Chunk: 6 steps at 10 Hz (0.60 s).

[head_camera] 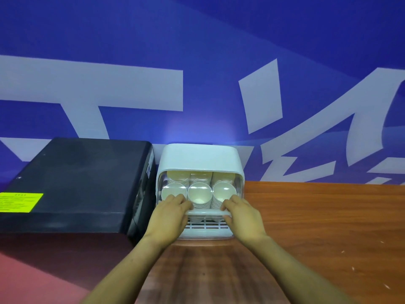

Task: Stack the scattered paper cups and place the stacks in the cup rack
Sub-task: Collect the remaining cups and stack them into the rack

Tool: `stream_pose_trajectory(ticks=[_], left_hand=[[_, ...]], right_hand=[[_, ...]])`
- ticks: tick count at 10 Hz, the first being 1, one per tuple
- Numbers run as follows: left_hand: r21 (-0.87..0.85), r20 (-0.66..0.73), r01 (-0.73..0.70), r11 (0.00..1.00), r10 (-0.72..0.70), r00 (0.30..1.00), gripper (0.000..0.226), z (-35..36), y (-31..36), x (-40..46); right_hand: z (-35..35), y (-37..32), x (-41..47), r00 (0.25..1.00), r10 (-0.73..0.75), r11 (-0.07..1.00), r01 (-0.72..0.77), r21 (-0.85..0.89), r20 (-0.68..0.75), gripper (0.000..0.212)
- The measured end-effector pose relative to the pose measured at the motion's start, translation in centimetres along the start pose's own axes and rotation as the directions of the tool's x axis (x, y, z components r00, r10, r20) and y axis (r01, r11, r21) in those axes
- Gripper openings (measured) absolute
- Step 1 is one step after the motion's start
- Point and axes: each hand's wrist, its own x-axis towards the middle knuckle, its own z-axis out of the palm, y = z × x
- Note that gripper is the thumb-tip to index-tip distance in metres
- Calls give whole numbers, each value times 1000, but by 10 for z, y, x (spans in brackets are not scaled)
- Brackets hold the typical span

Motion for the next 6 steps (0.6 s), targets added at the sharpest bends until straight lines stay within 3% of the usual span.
stream_pose_trajectory(ticks=[2, 4, 6], left_hand=[[-22, 98, 49, 999, -47, 994, 29, 14, 2, -16], [7, 340, 188, 982, -179, 923, 34, 20, 6, -29], [34, 382, 200, 979, -197, 903, 39, 1, 17, -23]], right_hand=[[27, 1, -7, 991, 74, 994, -82, 66, 115, 20], [41, 1, -19, 962, 79, 988, -111, 111, 262, 36], [16, -2, -31, 931, 65, 989, -109, 103, 359, 49]])
